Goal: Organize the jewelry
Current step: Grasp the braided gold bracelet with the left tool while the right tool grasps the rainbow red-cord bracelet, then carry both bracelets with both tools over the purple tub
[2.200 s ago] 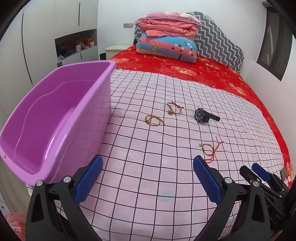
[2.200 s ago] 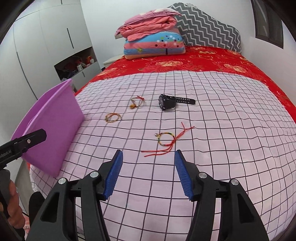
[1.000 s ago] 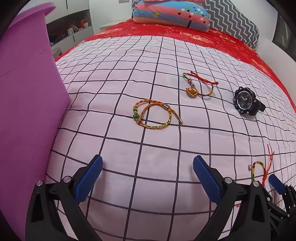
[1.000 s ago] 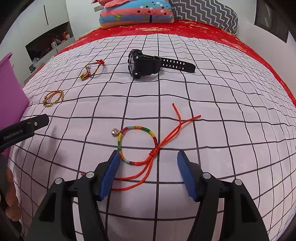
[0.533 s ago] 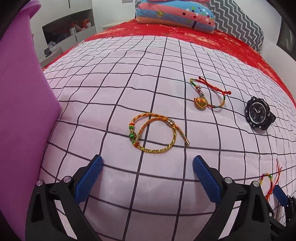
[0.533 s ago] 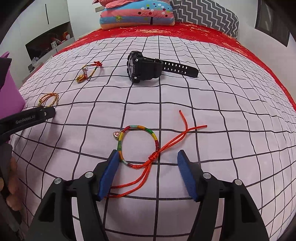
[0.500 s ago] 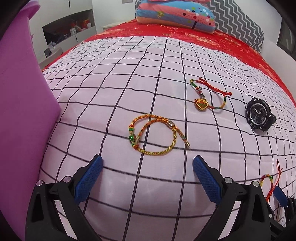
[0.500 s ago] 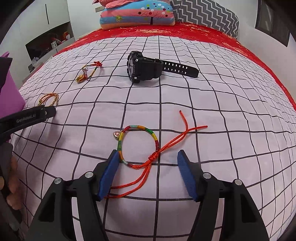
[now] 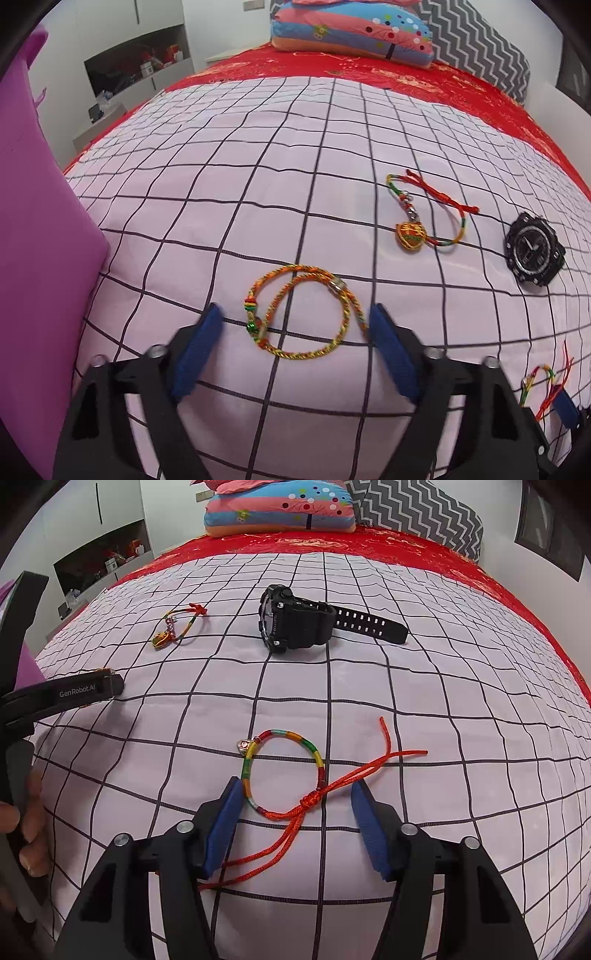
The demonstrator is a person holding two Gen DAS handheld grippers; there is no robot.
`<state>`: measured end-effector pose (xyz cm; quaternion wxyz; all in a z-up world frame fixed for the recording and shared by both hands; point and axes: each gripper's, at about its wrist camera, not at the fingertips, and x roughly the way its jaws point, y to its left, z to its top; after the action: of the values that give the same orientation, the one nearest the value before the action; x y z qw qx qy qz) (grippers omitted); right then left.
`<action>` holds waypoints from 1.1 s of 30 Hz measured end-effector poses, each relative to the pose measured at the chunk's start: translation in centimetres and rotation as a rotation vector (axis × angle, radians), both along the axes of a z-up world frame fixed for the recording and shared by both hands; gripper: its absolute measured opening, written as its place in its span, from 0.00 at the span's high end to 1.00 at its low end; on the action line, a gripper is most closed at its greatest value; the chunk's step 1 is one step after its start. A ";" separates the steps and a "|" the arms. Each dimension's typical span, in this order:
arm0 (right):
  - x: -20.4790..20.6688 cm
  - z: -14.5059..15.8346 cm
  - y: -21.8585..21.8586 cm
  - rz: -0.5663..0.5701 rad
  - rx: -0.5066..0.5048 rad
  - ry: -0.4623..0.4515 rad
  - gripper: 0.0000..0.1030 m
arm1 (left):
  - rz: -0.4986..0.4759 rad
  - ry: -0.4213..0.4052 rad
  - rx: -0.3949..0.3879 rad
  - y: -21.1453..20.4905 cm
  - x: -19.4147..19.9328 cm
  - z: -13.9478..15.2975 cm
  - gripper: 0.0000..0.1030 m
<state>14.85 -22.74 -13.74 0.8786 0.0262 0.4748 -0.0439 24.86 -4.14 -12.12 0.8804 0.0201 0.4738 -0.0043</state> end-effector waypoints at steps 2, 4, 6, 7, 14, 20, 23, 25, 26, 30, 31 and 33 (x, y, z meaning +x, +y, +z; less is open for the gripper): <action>0.0 0.1 0.3 0.008 -0.011 -0.002 0.58 | -0.021 -0.001 0.008 -0.4 -0.5 0.2 0.59; 0.0 0.1 0.5 0.020 -0.017 -0.003 0.70 | -0.040 0.009 0.001 -0.6 -1.1 0.4 0.81; -0.1 0.2 0.8 0.032 -0.023 -0.002 0.89 | -0.049 0.024 -0.012 -0.6 -1.6 0.5 0.90; -0.2 0.2 0.9 0.038 -0.018 0.001 0.90 | -0.052 0.031 -0.023 -0.5 -1.9 0.7 0.90; -2.6 1.1 0.0 0.028 0.176 0.014 0.91 | -0.096 0.075 -0.098 0.1 -6.6 1.9 0.90; -6.6 3.7 0.6 0.039 0.246 -0.016 0.91 | -0.065 0.012 -0.136 1.7 -11.6 5.1 0.90; -8.1 5.6 1.4 0.056 0.254 -0.043 0.91 | -0.049 -0.047 -0.139 2.7 -14.2 7.6 0.90; -8.9 7.1 2.2 0.076 0.255 -0.070 0.91 | -0.043 -0.077 -0.142 3.5 -15.6 9.3 0.90; -9.1 7.8 2.7 0.085 0.254 -0.083 0.91 | -0.040 -0.086 -0.146 3.8 -16.0 9.9 0.90; -10.2 10.8 4.6 0.134 0.274 -0.137 0.91 | -0.004 -0.148 -0.163 6.2 -18.5 13.0 0.90; -10.4 11.4 5.0 0.144 0.279 -0.146 0.91 | 0.007 -0.163 -0.170 6.8 -19.0 13.7 0.90; -10.9 12.7 6.4 0.176 0.293 -0.165 0.91 | 0.023 -0.192 -0.179 8.0 -20.0 15.0 0.90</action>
<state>3.93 -16.31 -1.04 0.9018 0.1157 0.4031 0.1047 4.86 3.89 2.91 0.9200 -0.0636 0.3851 -0.0344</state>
